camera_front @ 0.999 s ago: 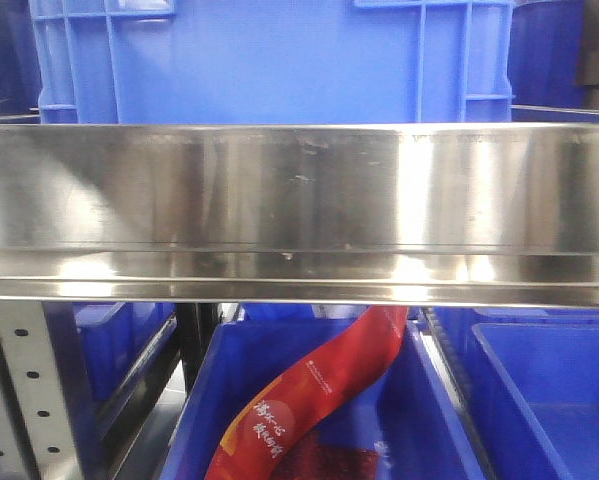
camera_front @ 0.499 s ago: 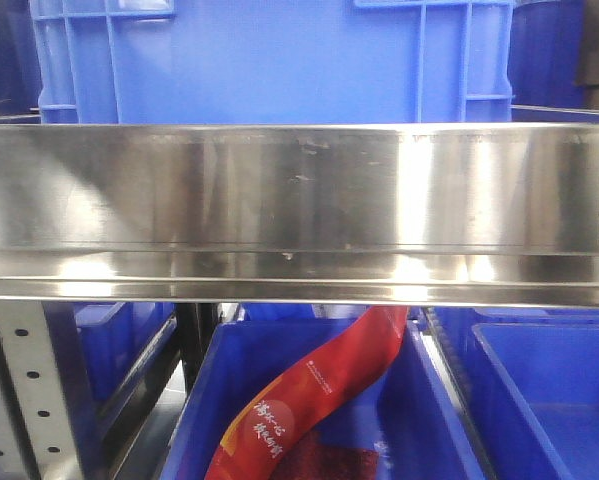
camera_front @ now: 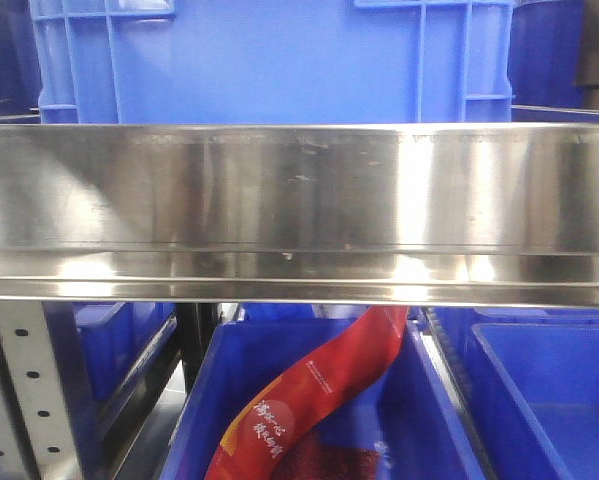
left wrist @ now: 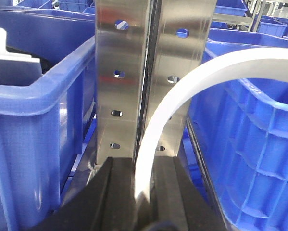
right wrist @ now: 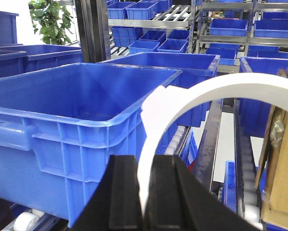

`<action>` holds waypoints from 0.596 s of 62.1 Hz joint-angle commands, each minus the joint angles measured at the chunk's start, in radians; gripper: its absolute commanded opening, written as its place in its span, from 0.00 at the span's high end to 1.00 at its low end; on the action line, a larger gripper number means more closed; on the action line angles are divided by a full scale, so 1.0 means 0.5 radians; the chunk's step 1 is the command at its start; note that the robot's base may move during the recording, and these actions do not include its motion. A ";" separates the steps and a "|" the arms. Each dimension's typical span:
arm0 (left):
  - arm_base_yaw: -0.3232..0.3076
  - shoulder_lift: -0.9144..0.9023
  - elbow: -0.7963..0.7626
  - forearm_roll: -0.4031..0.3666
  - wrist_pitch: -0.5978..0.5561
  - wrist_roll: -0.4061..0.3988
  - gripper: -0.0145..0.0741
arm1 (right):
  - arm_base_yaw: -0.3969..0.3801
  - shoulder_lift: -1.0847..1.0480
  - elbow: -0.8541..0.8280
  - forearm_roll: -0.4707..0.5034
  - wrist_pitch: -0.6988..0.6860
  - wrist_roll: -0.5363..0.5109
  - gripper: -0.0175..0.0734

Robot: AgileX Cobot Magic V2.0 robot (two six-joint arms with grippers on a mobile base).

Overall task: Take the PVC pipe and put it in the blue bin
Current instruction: 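Move both grippers holding the white clamps over the open blue bin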

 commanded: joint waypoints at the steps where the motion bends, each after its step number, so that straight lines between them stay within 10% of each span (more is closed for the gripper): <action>1: -0.010 -0.012 -0.006 -0.006 -0.041 -0.004 0.96 | -0.002 -0.009 -0.001 -0.018 -0.064 -0.006 0.99; 37: -0.010 -0.012 -0.006 -0.006 -0.054 -0.004 0.96 | -0.002 -0.009 -0.001 -0.018 -0.110 -0.006 0.99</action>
